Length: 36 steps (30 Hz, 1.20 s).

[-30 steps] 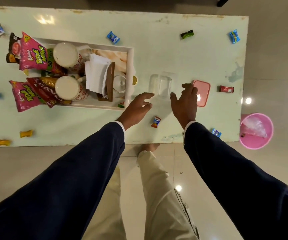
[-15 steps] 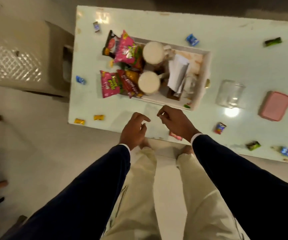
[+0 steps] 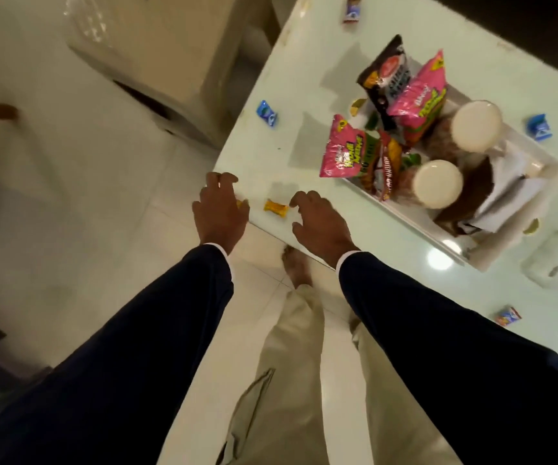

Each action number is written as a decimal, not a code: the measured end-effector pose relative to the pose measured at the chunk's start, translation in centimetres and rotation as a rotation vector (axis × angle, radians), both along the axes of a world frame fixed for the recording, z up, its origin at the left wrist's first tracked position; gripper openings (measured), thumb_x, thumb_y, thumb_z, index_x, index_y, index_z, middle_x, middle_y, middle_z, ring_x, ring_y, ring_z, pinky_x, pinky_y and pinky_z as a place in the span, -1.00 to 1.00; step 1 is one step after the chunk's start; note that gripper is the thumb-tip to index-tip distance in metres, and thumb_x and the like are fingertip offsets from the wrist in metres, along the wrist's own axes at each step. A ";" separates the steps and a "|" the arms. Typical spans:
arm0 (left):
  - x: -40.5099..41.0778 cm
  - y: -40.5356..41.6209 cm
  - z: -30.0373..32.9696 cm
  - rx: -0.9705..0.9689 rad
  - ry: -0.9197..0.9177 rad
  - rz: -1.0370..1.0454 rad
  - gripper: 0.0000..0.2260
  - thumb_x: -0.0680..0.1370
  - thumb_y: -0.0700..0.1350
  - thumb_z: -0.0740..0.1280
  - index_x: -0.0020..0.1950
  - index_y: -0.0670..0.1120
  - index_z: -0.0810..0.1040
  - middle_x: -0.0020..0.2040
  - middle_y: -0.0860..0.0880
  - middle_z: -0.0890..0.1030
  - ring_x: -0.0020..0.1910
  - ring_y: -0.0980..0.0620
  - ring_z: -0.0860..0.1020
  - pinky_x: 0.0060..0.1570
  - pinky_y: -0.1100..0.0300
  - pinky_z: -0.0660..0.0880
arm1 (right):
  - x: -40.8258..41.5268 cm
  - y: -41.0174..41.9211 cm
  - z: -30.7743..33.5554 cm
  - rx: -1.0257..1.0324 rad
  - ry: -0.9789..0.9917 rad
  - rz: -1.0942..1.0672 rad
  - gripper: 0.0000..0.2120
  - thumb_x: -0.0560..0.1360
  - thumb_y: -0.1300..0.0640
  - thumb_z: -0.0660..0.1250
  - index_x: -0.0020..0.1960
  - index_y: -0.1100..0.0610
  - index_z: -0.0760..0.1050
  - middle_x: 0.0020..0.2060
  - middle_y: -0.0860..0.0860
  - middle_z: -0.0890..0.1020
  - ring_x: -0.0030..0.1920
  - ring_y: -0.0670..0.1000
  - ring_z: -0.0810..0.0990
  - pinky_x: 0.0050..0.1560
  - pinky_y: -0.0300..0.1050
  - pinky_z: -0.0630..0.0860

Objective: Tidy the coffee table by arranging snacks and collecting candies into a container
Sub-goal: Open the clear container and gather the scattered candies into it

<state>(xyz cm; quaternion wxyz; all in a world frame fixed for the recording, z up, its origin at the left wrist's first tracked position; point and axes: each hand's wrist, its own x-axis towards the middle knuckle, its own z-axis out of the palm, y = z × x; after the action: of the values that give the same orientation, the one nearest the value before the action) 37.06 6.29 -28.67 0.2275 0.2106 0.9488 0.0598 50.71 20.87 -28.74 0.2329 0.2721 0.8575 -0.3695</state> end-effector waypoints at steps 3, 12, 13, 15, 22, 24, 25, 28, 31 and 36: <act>-2.4 -2.3 -1.3 0.007 -0.047 0.129 -0.62 0.58 0.00 0.37 0.34 -0.08 0.42 0.32 -0.13 0.42 0.12 -0.25 0.55 0.02 -0.12 0.45 | -3.1 -1.3 -0.8 0.214 -0.042 0.145 -0.52 0.52 -0.03 0.39 0.37 0.05 0.34 0.23 0.07 0.44 0.15 0.14 0.48 0.07 0.06 0.50; -4.3 -3.1 -3.4 0.147 -0.290 0.134 -0.58 0.48 0.03 0.50 0.23 0.02 0.38 0.12 -0.04 0.51 -0.05 -0.07 0.55 -0.06 0.05 0.49 | -6.1 -2.2 -2.1 0.218 -0.067 0.266 -0.58 0.54 0.29 0.27 0.36 0.06 0.34 0.17 0.12 0.45 0.09 0.17 0.49 -0.21 0.00 0.50; -4.1 -2.8 -3.5 0.137 -0.297 0.147 -0.62 0.48 -0.02 0.49 0.19 0.01 0.40 0.10 -0.05 0.52 -0.03 -0.09 0.55 -0.04 0.03 0.50 | -6.0 -1.8 -2.2 0.199 -0.064 0.254 -0.61 0.53 0.30 0.28 0.32 0.08 0.36 0.15 0.11 0.47 0.09 0.17 0.50 -0.17 0.01 0.52; -3.8 -2.1 -3.8 0.120 -0.308 0.152 -0.73 0.49 -0.08 0.47 0.11 -0.03 0.48 0.06 -0.08 0.55 0.01 -0.12 0.56 0.00 0.02 0.50 | -5.4 -1.1 -2.2 0.051 -0.055 0.149 -0.68 0.49 0.25 0.33 0.22 0.13 0.41 0.09 0.11 0.52 0.05 0.15 0.52 -0.08 0.02 0.54; -0.9 0.6 -2.0 0.373 -0.584 0.153 -0.83 0.44 -0.07 0.56 -0.14 -0.08 0.62 -0.27 0.09 0.68 -0.33 0.13 0.63 -0.33 0.48 0.41 | -0.7 2.6 -0.2 -0.563 -0.126 -0.537 -0.81 0.55 0.19 0.23 0.04 0.16 0.61 -0.15 0.02 0.66 -0.20 0.00 0.60 -0.25 -0.13 0.51; 0.8 2.0 -1.1 0.416 -0.712 0.127 -0.85 0.46 -0.08 0.54 -0.12 -0.08 0.60 -0.31 0.06 0.71 -0.38 0.09 0.67 -0.40 0.36 0.49 | 2.2 3.9 0.6 -0.605 -0.096 -0.613 -0.76 0.57 0.22 0.17 0.05 0.13 0.61 -0.17 0.04 0.67 -0.27 -0.01 0.57 -0.28 -0.14 0.46; 1.7 2.9 -0.6 0.428 -0.757 0.089 -0.85 0.47 -0.07 0.53 -0.11 -0.07 0.59 -0.31 0.02 0.71 -0.38 0.04 0.68 -0.42 0.29 0.52 | 3.9 4.7 1.0 -0.623 -0.065 -0.661 -0.76 0.58 0.24 0.18 0.08 0.14 0.61 -0.17 0.05 0.68 -0.29 -0.02 0.56 -0.30 -0.14 0.45; 4.4 6.3 0.5 0.448 -0.842 0.022 -0.88 0.49 -0.06 0.51 -0.08 -0.05 0.60 -0.28 -0.07 0.72 -0.35 -0.08 0.70 -0.38 0.11 0.60 | 9.1 6.7 2.4 -0.691 0.060 -0.808 -0.83 0.59 0.22 0.34 0.16 0.18 0.61 -0.17 0.10 0.69 -0.29 -0.06 0.58 -0.31 -0.17 0.46; 8.4 10.9 1.5 0.494 -0.940 0.044 -0.93 0.53 -0.14 0.45 -0.02 -0.08 0.61 -0.23 -0.10 0.73 -0.30 -0.17 0.72 -0.30 0.08 0.61 | 14.9 9.1 3.8 -0.678 0.159 -0.901 -0.76 0.52 0.21 0.47 0.18 0.18 0.62 -0.11 0.22 0.67 -0.19 -0.01 0.64 -0.21 -0.15 0.51; 18.3 18.8 3.6 0.545 -1.047 -0.032 -0.94 0.62 -0.19 0.37 0.08 -0.09 0.56 -0.11 -0.09 0.75 -0.30 -0.19 0.72 -0.33 0.09 0.61 | 25.4 13.5 6.1 -0.664 0.334 -1.053 -0.72 0.45 0.38 0.49 0.15 0.32 0.62 -0.15 0.15 0.69 -0.13 0.02 0.66 -0.10 -0.18 0.59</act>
<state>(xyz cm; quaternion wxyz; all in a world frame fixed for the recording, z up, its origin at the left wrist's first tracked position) 55.32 25.08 -25.08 0.6044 0.2181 0.6573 0.3939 76.12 34.39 -22.62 -0.0446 0.5087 0.4737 -0.7175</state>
